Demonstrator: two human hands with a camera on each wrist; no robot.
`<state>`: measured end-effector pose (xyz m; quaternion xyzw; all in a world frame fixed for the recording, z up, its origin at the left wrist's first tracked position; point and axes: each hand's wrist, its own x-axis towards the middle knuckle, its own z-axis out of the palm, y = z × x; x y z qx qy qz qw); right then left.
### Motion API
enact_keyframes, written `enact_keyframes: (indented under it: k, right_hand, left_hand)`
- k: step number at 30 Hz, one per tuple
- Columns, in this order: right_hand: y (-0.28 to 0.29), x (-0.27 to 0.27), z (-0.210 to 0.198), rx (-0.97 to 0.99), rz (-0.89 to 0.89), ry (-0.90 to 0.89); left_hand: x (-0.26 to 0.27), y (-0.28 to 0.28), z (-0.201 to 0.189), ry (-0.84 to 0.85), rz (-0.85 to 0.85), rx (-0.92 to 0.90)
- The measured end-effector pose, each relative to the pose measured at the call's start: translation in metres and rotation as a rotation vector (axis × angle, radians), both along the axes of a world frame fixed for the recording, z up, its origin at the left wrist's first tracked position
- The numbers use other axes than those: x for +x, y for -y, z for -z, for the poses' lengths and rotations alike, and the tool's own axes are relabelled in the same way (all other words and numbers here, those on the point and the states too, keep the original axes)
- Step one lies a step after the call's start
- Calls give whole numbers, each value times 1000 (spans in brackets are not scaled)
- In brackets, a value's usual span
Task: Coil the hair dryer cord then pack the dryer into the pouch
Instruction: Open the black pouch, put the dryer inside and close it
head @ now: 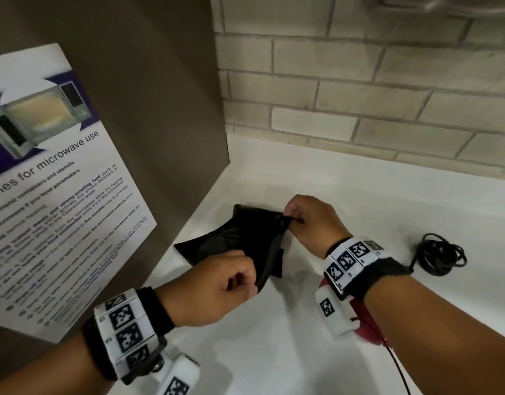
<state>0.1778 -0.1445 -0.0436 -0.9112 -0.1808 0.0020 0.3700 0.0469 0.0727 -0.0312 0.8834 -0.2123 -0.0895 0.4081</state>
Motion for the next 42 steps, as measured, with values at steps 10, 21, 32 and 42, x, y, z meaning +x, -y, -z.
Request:
enact_keyframes:
  k: [10, 21, 32, 42]
  right_hand:
    - [9, -72, -31, 519, -221, 200]
    - [32, -107, -53, 576, -173, 263]
    - [36, -119, -66, 984, -176, -327]
    - [22, -118, -74, 960, -136, -357]
  left_hand:
    - [42, 60, -36, -595, -391, -611]
    - [19, 75, -51, -371, -360, -537]
    - [3, 63, -67, -251, -290, -675]
    - [-11, 49, -77, -190, -124, -362]
